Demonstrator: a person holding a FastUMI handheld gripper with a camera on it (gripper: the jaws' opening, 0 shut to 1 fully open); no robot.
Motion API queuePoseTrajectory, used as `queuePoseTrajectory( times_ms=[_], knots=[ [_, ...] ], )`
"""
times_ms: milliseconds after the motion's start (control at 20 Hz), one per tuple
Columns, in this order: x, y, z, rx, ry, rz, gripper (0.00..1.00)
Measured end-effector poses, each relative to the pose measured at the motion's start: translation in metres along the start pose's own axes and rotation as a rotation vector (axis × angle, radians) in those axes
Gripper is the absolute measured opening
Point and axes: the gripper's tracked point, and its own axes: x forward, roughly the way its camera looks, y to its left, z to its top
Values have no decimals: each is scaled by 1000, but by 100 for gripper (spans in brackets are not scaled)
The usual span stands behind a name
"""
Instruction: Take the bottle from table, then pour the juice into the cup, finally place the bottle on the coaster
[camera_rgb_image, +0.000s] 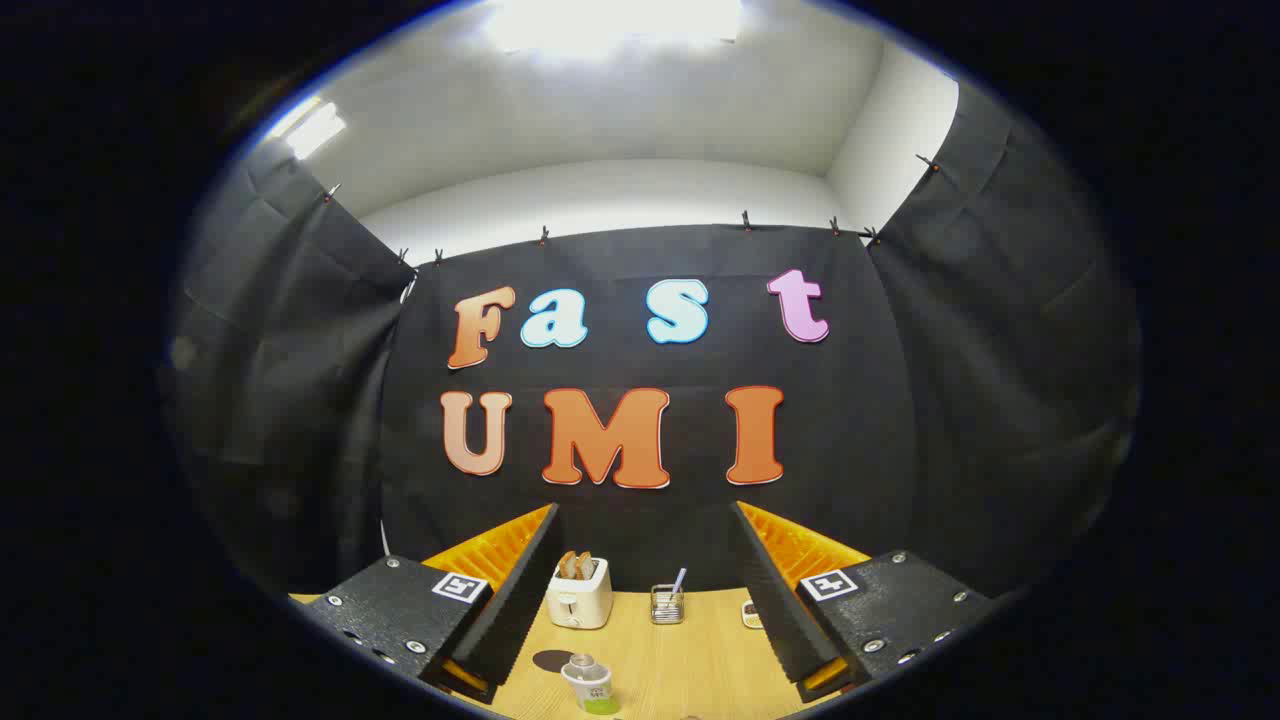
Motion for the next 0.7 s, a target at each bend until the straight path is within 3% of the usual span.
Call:
queuePoseTrajectory(
  times_ms=[700],
  knots=[
    [-7, 15, 4, -8, -14, 41, 98]
  ],
)
